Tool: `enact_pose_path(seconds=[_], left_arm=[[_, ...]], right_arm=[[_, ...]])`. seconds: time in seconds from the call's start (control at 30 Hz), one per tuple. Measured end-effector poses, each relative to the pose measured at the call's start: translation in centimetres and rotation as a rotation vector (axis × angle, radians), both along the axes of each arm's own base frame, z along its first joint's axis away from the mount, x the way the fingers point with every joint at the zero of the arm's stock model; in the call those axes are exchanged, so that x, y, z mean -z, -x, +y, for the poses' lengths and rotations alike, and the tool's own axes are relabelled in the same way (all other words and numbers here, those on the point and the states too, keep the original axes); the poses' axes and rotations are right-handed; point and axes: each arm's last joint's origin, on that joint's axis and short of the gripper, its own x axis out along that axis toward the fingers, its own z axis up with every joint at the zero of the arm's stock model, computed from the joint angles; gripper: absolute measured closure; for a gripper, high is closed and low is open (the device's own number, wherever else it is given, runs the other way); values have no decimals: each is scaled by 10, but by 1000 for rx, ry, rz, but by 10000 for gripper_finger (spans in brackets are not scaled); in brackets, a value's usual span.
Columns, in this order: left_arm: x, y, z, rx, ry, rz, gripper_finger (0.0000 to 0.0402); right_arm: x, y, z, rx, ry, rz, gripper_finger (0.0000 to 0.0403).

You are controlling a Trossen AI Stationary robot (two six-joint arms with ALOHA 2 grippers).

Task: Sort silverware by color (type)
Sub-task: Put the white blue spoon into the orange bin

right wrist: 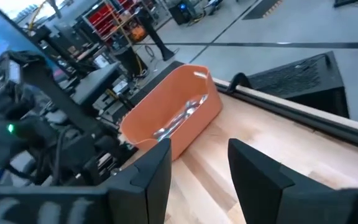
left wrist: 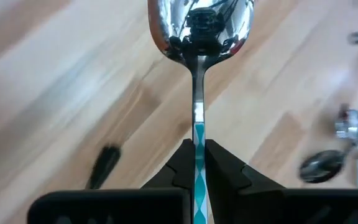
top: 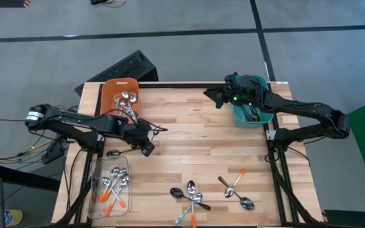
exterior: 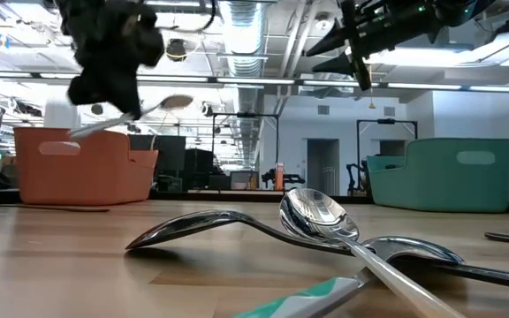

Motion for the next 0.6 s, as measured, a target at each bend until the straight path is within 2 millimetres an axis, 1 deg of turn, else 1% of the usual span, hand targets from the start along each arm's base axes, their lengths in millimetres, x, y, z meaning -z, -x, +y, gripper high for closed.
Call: enact_pose_path(seconds=[0.13, 0.27, 0.43, 0.6], left_arm=[[-15, -5, 0, 88, -51, -149, 396], [-24, -13, -1, 148, -99, -279, 396], [-34, -21, -2, 196, -121, -407, 396], [-42, -27, -4, 248, -130, -514, 396]], right_arm=[[0, -2, 4, -29, -2, -2, 223], [0, -5, 10, -57, -1, -3, 223], [-1, -8, 20, -99, 7, -12, 223], [-6, -11, 27, -197, 20, -65, 223]])
